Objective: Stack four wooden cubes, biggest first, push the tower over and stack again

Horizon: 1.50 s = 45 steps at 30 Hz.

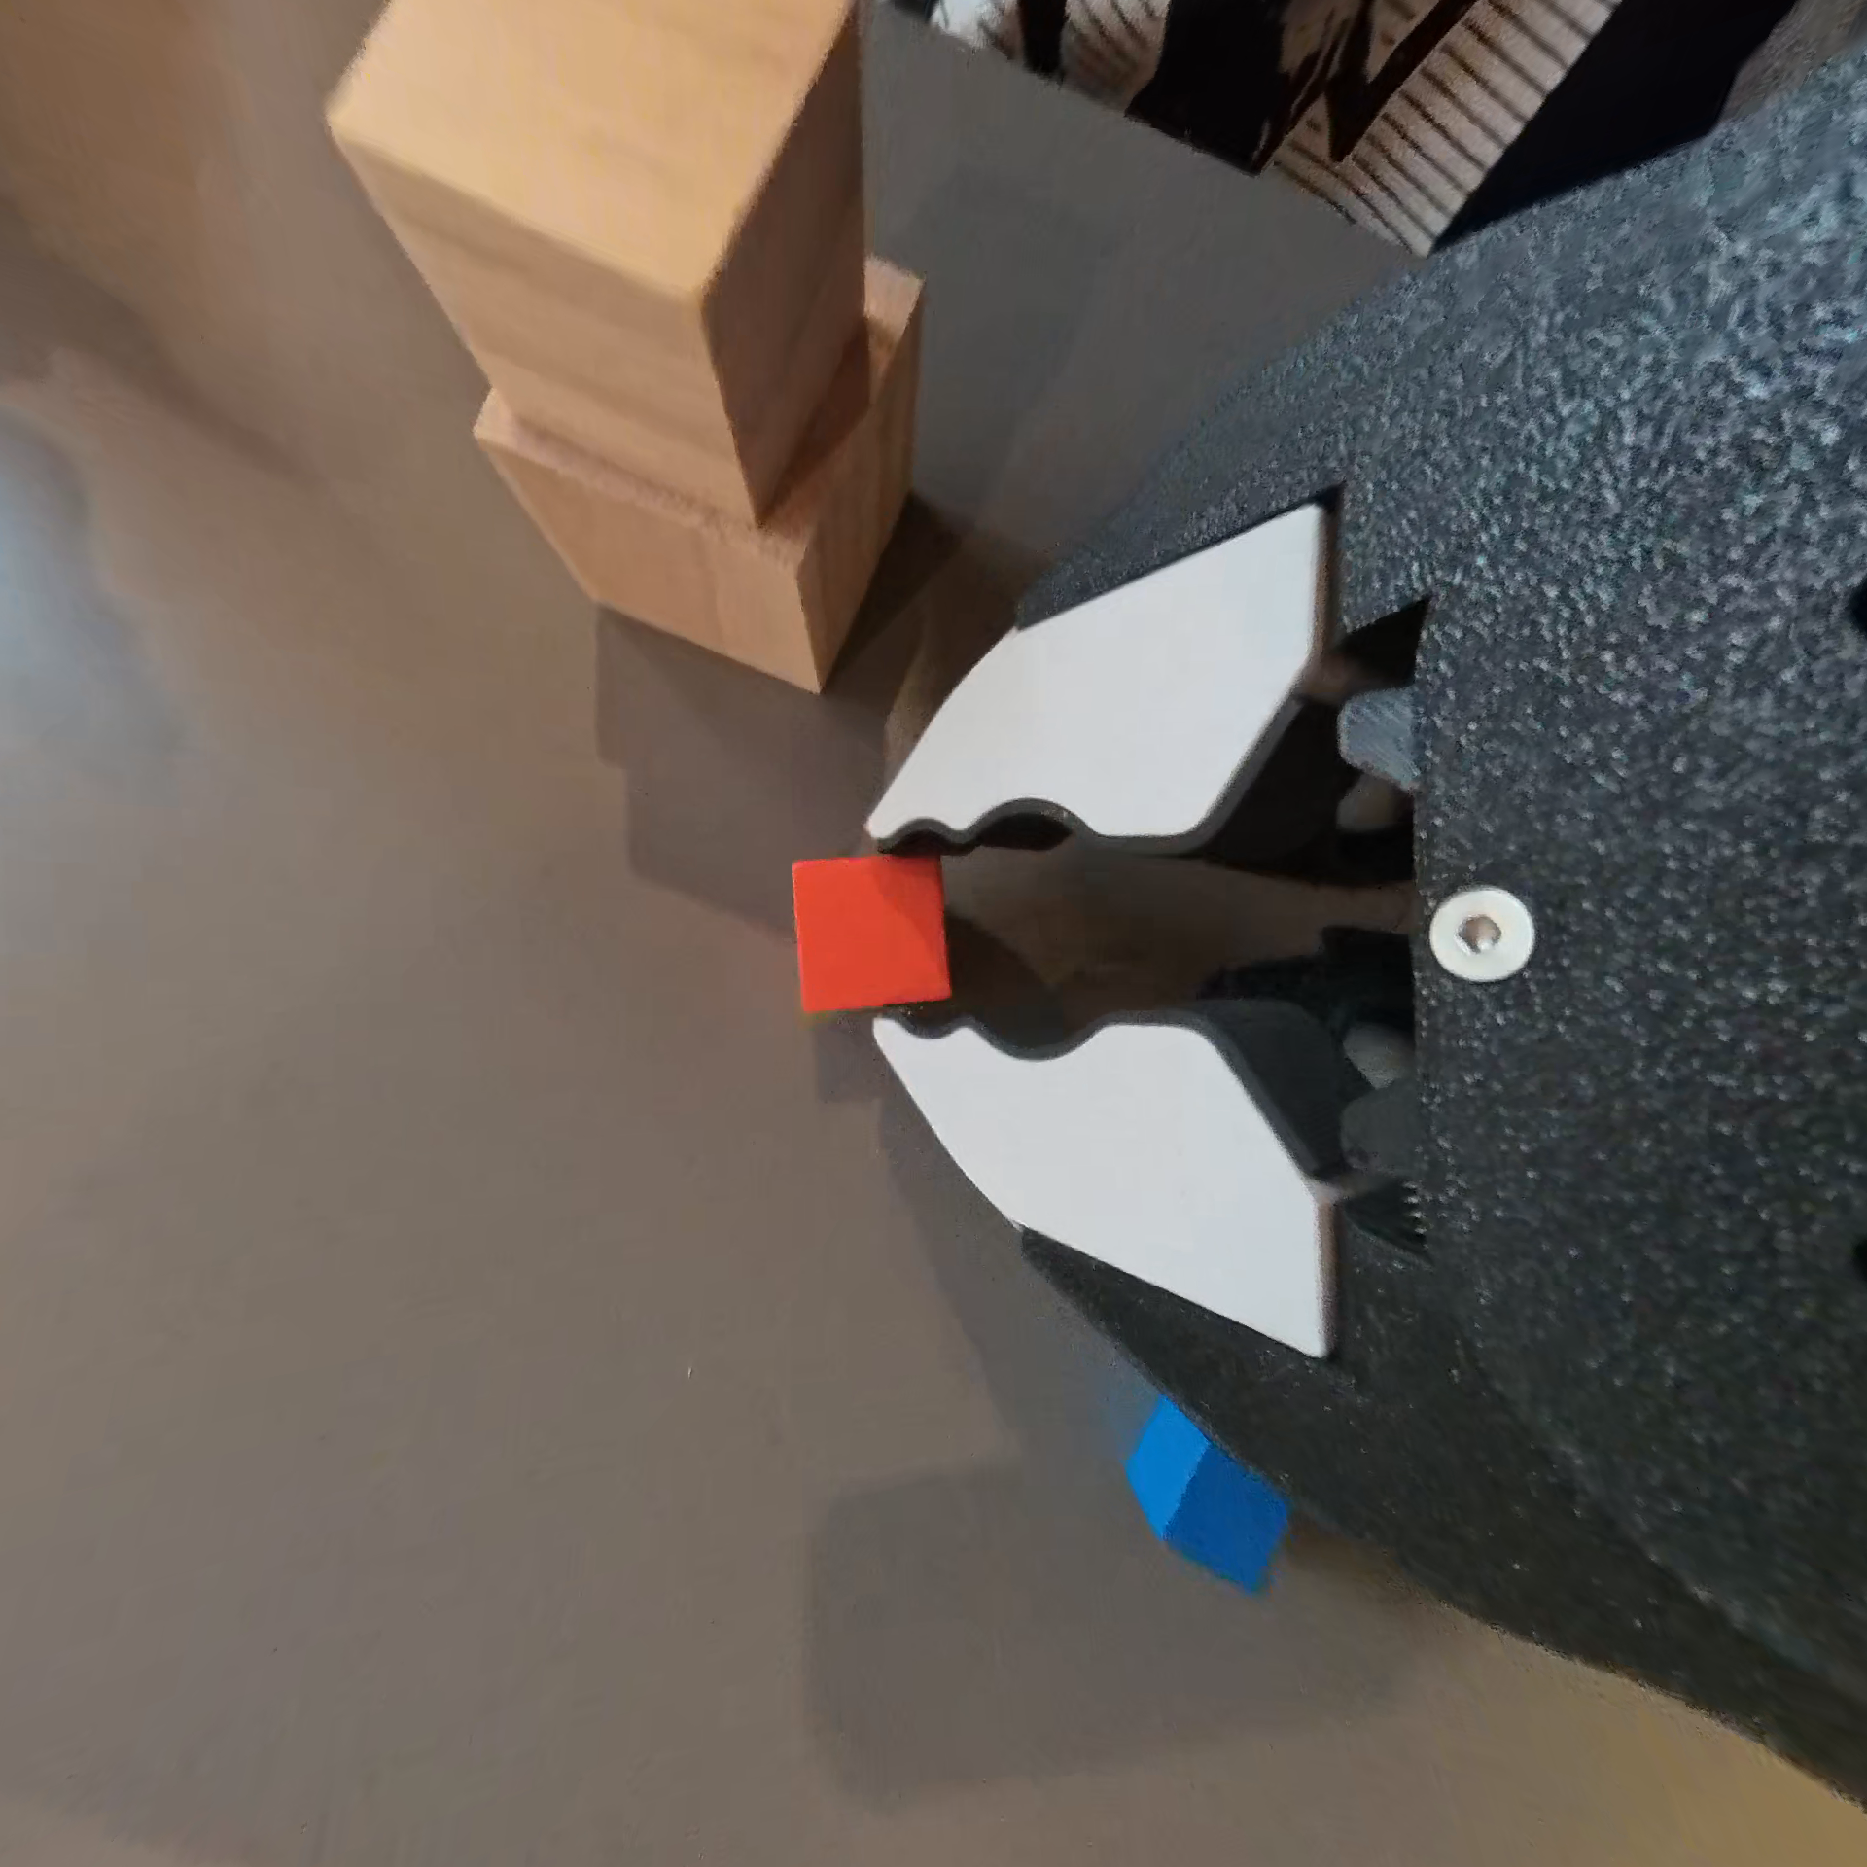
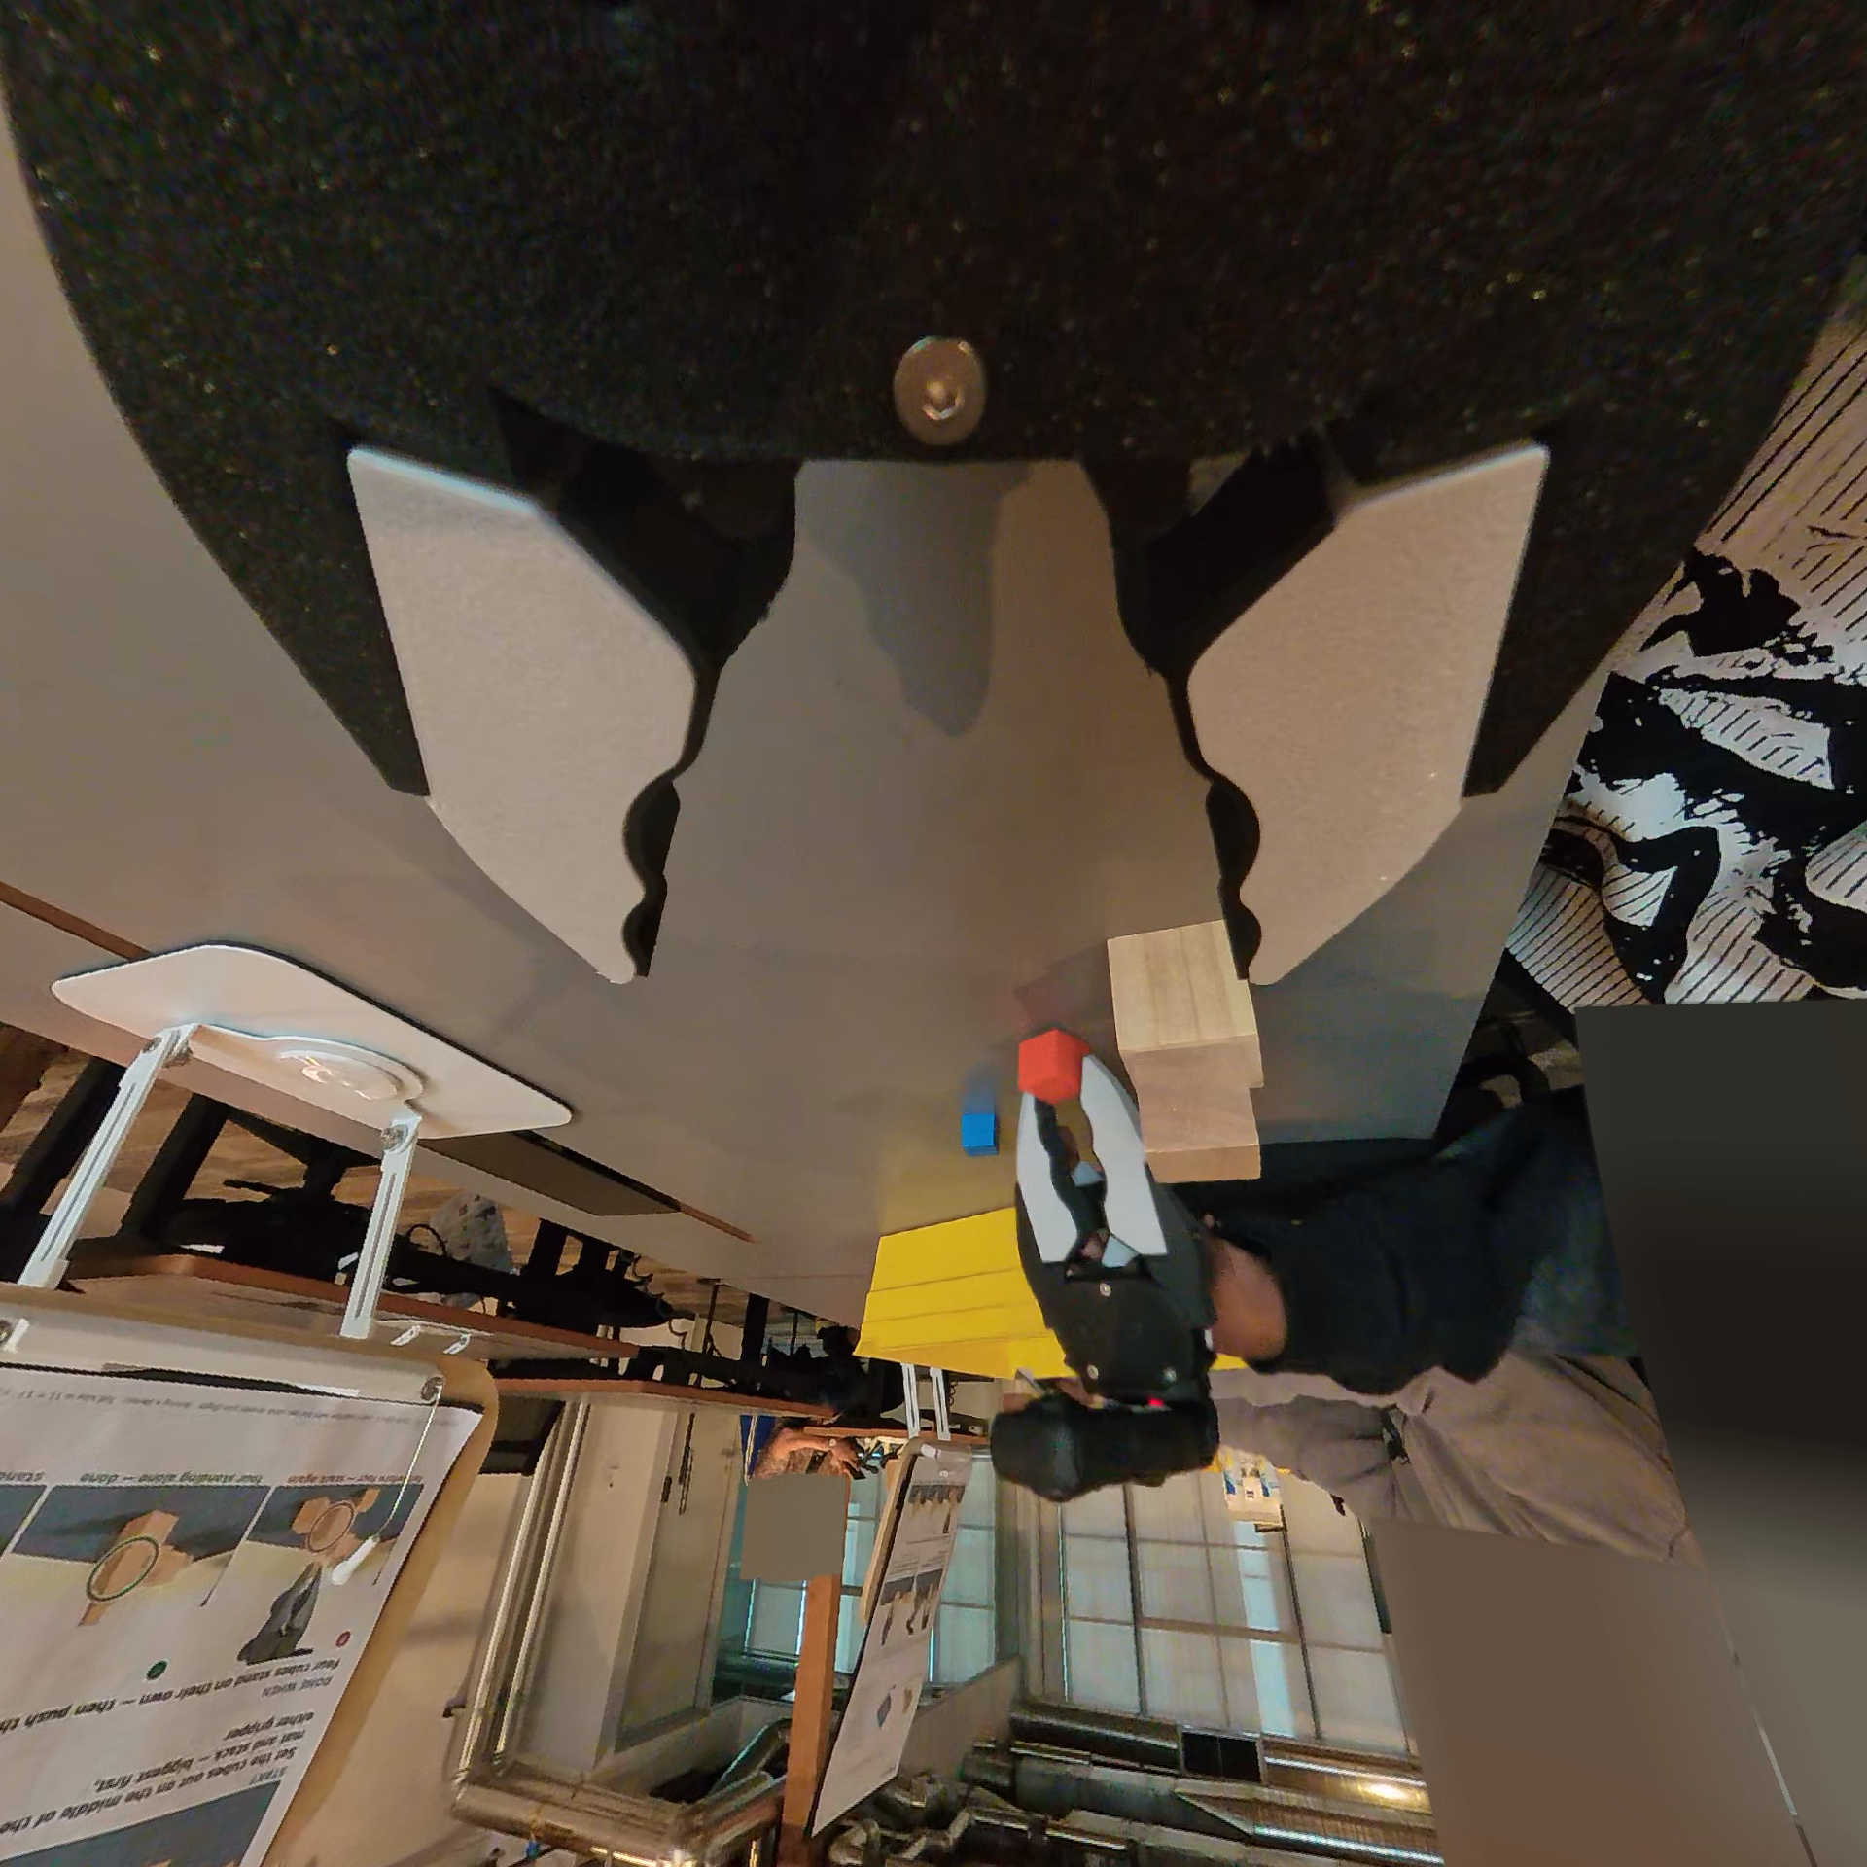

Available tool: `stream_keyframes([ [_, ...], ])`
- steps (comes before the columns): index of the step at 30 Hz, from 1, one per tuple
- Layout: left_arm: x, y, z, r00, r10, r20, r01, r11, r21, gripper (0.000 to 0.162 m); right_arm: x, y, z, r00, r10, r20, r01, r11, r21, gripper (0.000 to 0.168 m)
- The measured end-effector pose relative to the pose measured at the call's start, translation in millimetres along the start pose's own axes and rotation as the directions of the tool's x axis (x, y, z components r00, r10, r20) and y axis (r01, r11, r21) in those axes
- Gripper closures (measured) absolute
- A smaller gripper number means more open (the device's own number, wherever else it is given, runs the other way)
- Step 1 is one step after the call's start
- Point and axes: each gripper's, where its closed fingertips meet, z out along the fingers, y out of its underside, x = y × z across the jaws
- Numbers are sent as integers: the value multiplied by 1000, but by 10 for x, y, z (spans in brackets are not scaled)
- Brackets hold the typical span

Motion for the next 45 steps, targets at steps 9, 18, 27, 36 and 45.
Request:
stream_keyframes([
  [9,527,-665,-894,971,217,-103,-204,971,123,135,-4,0,0,1000,-2,0,2,1000,-1,64],
  [18,895,-674,-671,921,315,-230,-317,948,27,135,-12,-1,-3,1000,-5,4,5,1000,0,64],
  [27,899,-609,-601,908,335,-250,-347,938,-2,135,-13,0,-1,1000,-4,5,4,1000,-1,64],
  [36,892,-615,-576,895,373,-245,-384,923,3,135,-13,-2,-2,1000,-4,5,4,1000,0,65],
  [45,833,-668,-644,893,400,-208,-400,916,44,107,-15,-3,-4,1000,-5,6,5,1000,1,65],
])
